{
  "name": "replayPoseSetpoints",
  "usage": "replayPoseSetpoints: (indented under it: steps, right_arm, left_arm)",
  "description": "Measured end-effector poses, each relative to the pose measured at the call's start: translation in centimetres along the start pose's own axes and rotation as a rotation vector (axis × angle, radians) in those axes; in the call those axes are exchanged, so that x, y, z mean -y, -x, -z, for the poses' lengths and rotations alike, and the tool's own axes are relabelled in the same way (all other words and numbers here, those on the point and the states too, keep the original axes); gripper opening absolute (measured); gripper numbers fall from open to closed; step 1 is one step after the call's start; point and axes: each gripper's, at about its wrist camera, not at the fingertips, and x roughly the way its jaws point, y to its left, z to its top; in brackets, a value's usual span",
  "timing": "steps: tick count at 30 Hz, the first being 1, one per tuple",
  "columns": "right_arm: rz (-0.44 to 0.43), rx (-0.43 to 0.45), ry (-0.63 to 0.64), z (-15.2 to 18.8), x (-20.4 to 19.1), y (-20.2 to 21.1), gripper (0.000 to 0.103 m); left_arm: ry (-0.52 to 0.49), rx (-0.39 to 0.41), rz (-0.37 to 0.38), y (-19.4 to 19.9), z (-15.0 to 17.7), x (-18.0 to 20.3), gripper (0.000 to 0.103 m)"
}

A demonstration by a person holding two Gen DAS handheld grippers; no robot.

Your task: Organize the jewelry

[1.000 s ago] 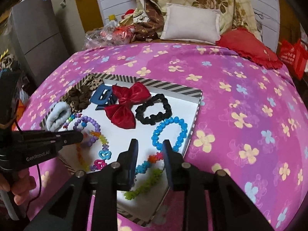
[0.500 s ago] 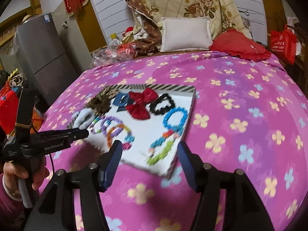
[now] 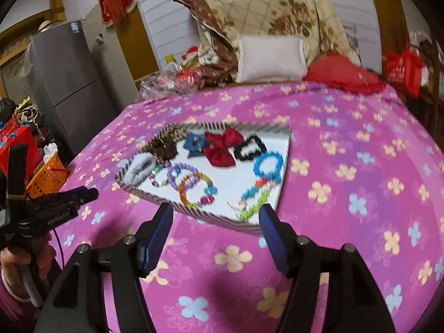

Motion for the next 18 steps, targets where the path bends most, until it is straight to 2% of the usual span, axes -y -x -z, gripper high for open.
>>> replayPoseSetpoints:
  steps: [4,9,18]
  right_arm:
    - [0.004,0.04,0.022,-0.9,-1.8,0.7,0.068]
    - [0.012,0.048,0.025,-1.9,-3.5,0.6,0.07]
    - [0.082,0.087,0.018,-3.0,-4.4,0.8,0.079]
  left_arm:
    - [0.023,0.05,-0.002,1.7,-0.8,-0.3,0.026]
    - [0.032,0.086,0.017,3.1,-1.4,0.7,0.026]
    - [0.039,0.143,0.0,4.3,-2.7,2.4,0.026]
